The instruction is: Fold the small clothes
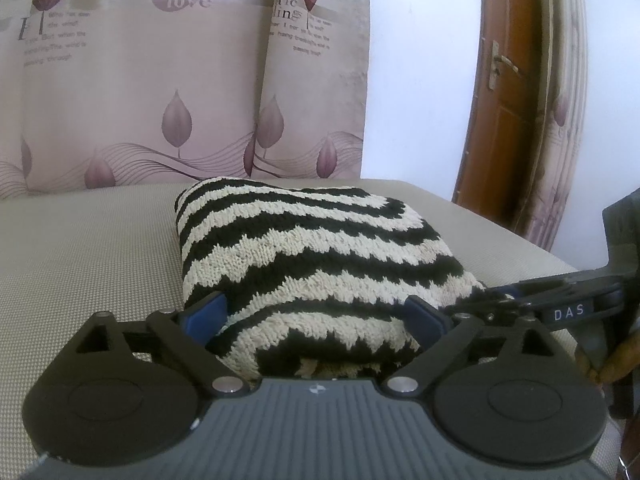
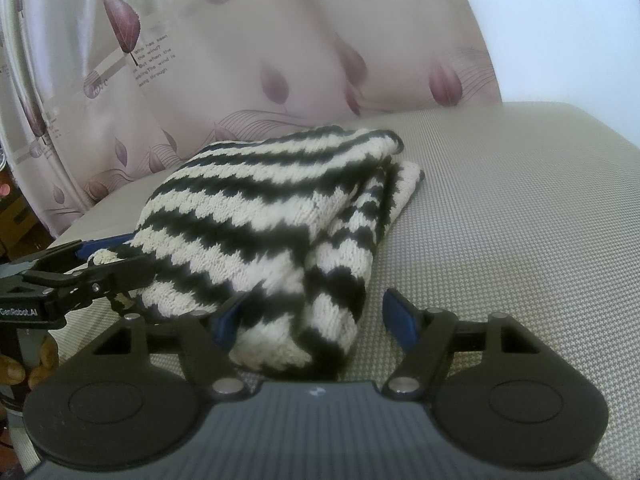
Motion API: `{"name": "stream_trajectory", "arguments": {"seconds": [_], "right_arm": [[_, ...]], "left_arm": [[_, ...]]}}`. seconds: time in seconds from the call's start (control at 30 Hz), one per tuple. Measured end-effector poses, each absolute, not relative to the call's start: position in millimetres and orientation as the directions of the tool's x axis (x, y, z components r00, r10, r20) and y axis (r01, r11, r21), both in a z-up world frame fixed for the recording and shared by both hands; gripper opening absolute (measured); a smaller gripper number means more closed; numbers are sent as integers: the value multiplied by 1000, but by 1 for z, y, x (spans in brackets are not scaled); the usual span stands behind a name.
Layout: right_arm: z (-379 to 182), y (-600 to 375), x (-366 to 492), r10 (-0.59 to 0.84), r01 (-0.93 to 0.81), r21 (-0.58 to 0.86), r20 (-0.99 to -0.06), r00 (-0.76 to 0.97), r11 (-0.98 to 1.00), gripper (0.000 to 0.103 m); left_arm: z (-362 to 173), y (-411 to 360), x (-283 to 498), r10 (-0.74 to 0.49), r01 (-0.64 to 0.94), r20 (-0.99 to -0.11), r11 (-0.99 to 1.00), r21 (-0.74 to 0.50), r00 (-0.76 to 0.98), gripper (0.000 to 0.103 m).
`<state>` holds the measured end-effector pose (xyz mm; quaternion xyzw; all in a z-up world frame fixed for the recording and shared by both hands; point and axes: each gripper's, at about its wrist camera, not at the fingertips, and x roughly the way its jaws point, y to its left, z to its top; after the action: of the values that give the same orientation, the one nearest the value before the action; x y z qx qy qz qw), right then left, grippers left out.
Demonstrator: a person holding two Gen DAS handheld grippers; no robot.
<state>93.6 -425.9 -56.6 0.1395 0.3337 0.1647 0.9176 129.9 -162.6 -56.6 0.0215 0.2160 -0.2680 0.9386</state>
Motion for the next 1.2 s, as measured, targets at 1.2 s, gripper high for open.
{"name": "stream_trajectory", "arguments": {"seconds": [1.2], "right_arm": [[-72,-489,168,710,-250,723,-444,547,644,95]], "left_arm": [[-62,-68,257,-783,338,-465,606,-720,414,103]]}}
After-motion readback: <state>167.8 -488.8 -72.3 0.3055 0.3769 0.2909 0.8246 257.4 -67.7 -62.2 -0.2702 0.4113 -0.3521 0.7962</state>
